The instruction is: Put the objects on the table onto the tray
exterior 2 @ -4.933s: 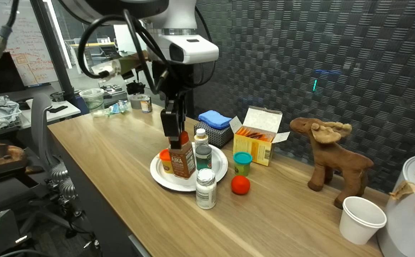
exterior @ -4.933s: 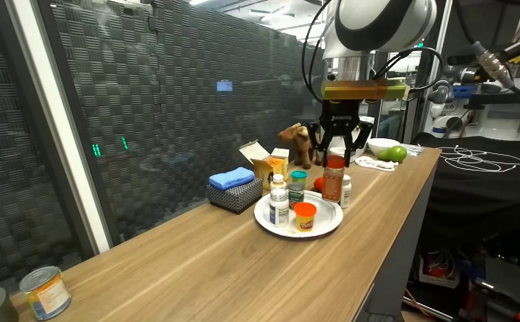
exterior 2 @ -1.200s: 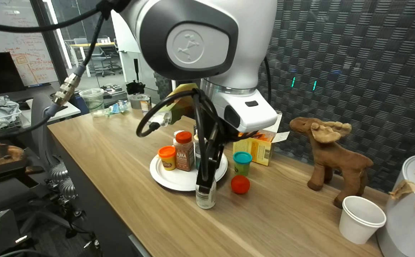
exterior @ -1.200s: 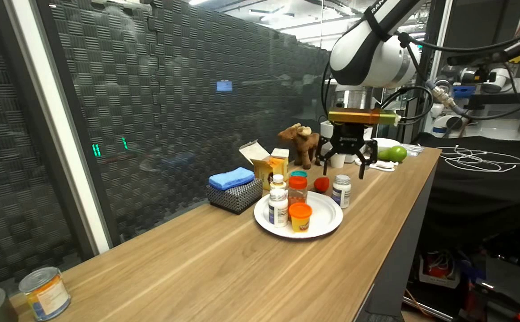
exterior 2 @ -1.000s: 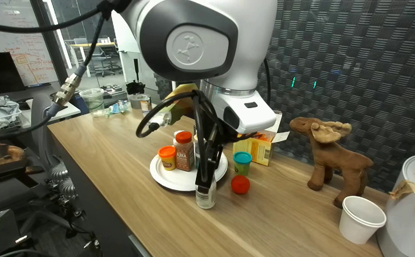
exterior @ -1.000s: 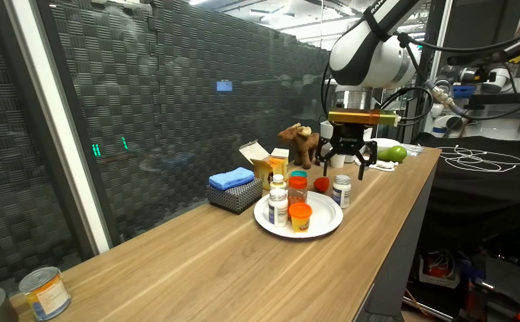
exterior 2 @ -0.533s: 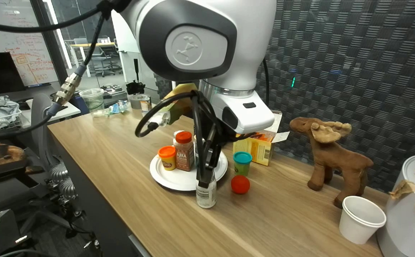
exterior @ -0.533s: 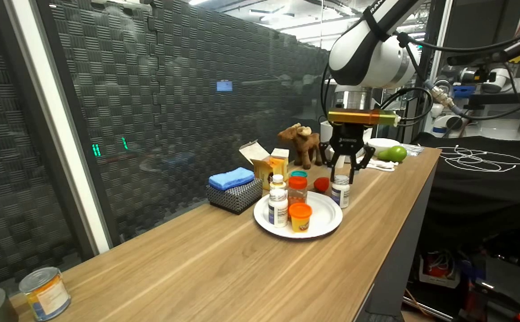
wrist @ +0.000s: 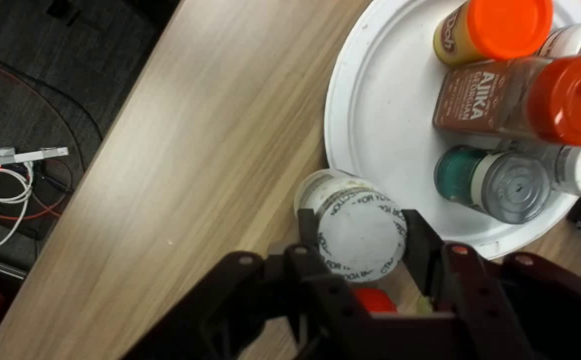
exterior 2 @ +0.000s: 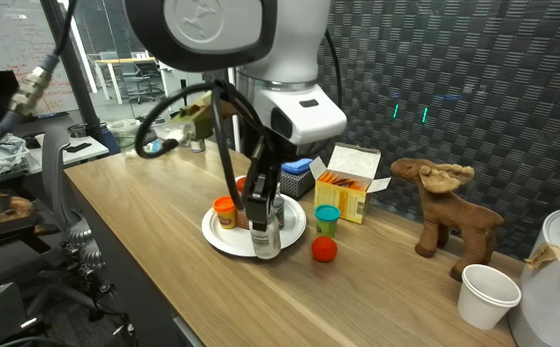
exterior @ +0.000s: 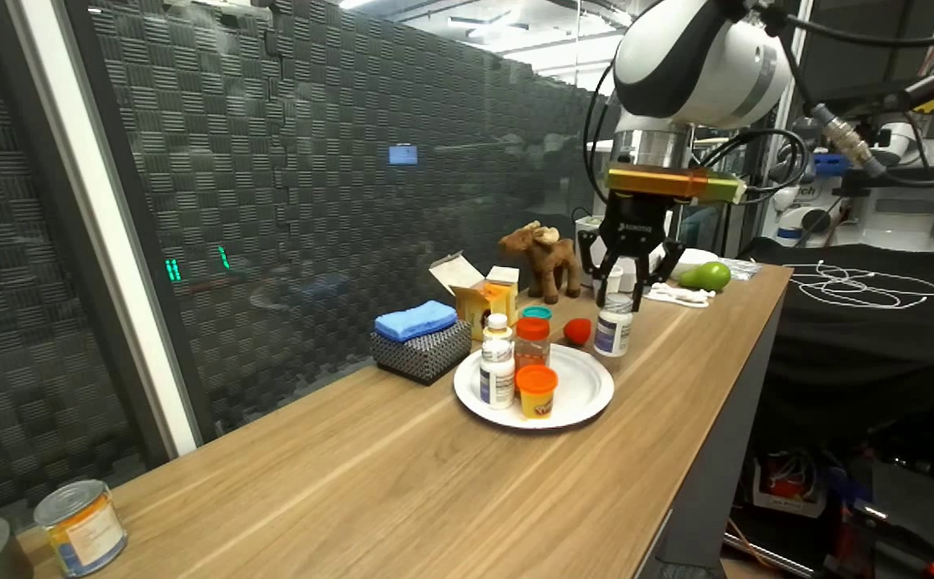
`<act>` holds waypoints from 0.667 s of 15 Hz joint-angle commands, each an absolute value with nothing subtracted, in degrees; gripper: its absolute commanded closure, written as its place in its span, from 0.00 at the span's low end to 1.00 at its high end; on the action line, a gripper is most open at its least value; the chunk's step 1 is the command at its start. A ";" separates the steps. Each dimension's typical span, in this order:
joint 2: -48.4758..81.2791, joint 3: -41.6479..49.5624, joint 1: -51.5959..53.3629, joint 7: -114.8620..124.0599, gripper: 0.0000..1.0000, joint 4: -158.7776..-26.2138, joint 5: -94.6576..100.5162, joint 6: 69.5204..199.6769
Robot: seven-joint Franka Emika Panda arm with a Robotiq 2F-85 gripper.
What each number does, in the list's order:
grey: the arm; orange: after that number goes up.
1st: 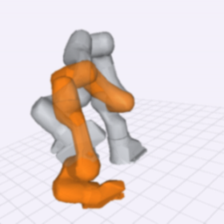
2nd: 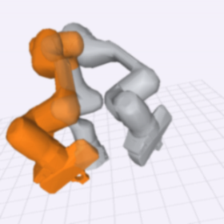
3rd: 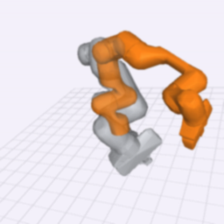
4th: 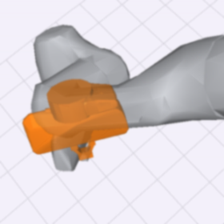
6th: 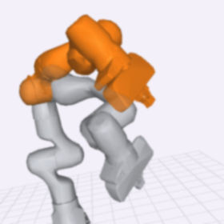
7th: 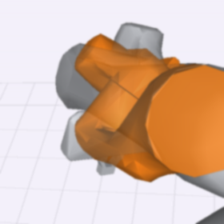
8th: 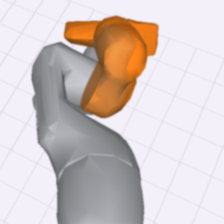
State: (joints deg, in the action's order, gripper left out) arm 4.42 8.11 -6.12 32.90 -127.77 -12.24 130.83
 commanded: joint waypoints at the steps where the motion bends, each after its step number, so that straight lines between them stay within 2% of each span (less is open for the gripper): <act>1: -1.89 6.39 -4.50 34.15 0.80 -131.97 -9.90 132.13; 10: 3.44 2.01 -1.83 35.32 0.80 -129.84 -7.44 134.25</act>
